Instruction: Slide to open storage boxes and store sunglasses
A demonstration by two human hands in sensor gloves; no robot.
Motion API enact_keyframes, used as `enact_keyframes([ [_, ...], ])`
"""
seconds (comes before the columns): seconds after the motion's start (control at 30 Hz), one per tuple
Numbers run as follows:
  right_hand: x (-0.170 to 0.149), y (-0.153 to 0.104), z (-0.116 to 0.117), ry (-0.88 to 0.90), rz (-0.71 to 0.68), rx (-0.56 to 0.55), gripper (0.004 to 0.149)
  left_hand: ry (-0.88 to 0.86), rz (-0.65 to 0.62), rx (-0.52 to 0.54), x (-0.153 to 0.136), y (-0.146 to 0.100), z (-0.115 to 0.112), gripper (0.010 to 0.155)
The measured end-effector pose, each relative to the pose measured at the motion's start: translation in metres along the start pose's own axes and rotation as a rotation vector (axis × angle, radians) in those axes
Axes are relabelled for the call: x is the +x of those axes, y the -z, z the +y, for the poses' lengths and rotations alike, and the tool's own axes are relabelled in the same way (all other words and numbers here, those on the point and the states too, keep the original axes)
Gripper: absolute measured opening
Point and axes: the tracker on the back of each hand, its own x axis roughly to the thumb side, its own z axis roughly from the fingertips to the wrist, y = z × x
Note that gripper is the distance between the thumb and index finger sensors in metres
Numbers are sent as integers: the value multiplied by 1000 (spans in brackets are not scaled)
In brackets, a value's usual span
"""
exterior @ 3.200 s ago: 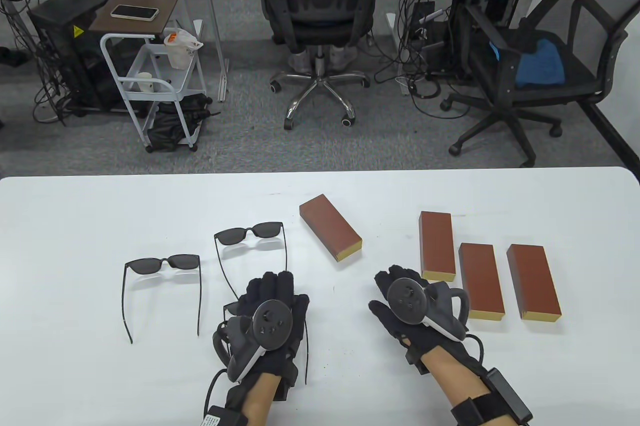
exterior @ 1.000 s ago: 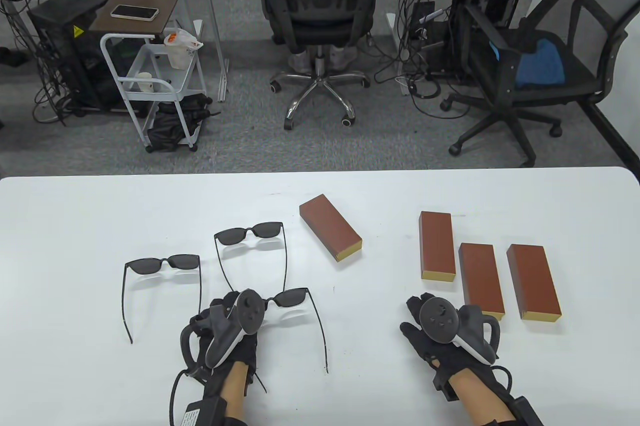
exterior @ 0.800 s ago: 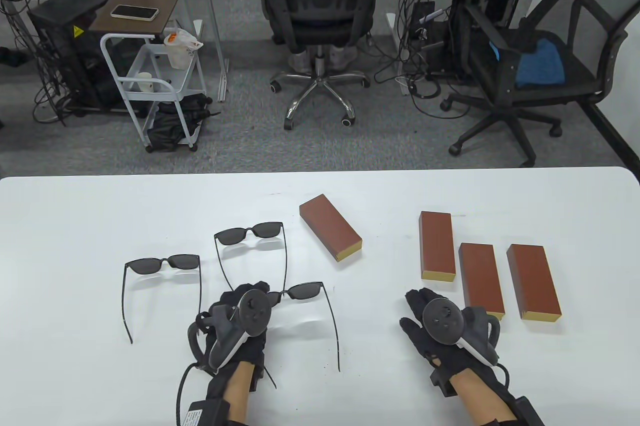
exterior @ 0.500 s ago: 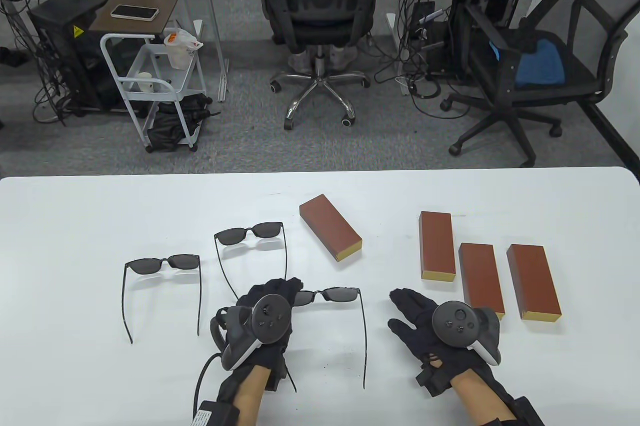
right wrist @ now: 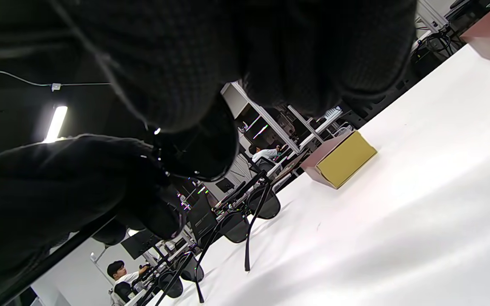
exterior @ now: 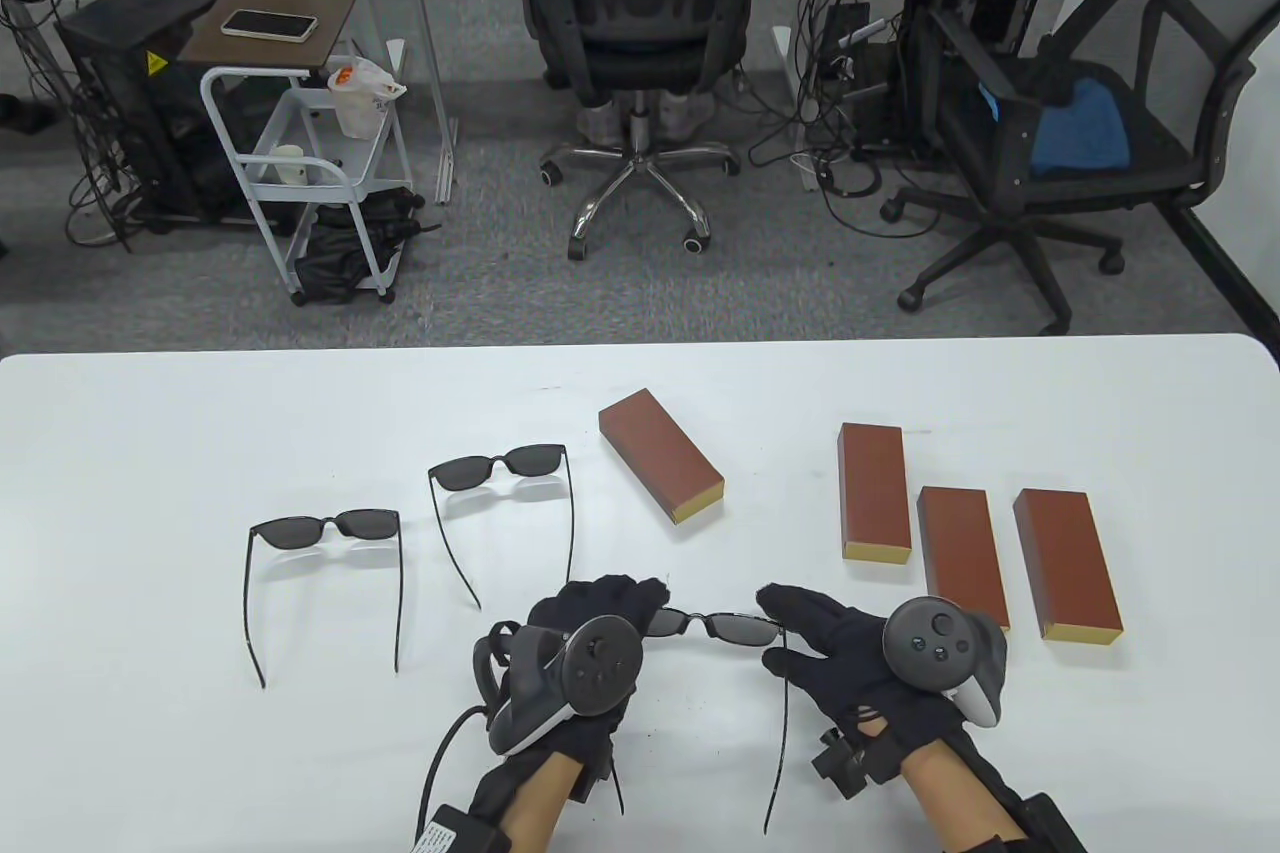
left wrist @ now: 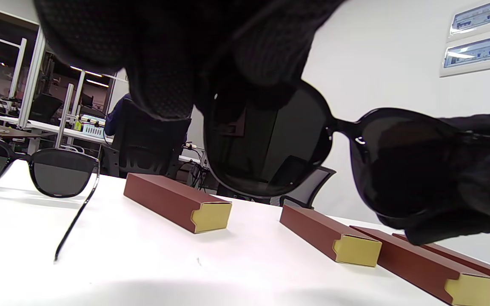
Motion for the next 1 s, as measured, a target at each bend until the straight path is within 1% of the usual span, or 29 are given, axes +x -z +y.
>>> enact_keyframes([
  [0.13, 0, 0, 0, 49, 12, -17, 48, -29, -9, -4, 1, 0, -1, 40],
  [0.2, 0, 0, 0, 55, 20, -24, 46, -59, -21, 16, -1, 0, -1, 40],
  [0.3, 0, -1, -2, 86, 31, -64, 43, -154, -9, 13, -7, 0, -2, 40],
  [0.4, 1, 0, -5, 113, 53, -102, 41, -279, 32, -11, -13, 1, -2, 41],
  [0.47, 1, 0, -9, 118, 63, -124, 41, -386, 40, -38, -19, 2, -3, 41],
  [0.53, 0, 0, -12, 125, 79, -150, 41, -530, 62, -71, -26, 2, -5, 41],
  [0.63, -3, -1, -16, 161, 117, -192, 41, -804, 102, -86, -36, -1, -12, 43],
  [0.67, -4, -2, -18, 175, 137, -203, 41, -899, 119, -90, -39, -2, -14, 44],
  [0.77, -5, -3, -21, 231, 183, -245, 41, -1103, 131, -110, -42, -3, -20, 51],
  [0.83, -6, -5, -22, 277, 220, -273, 41, -1217, 124, -121, -43, -4, -23, 55],
  [1.0, -8, -8, -22, 354, 299, -310, 43, -1364, 115, -151, -42, -5, -32, 61],
])
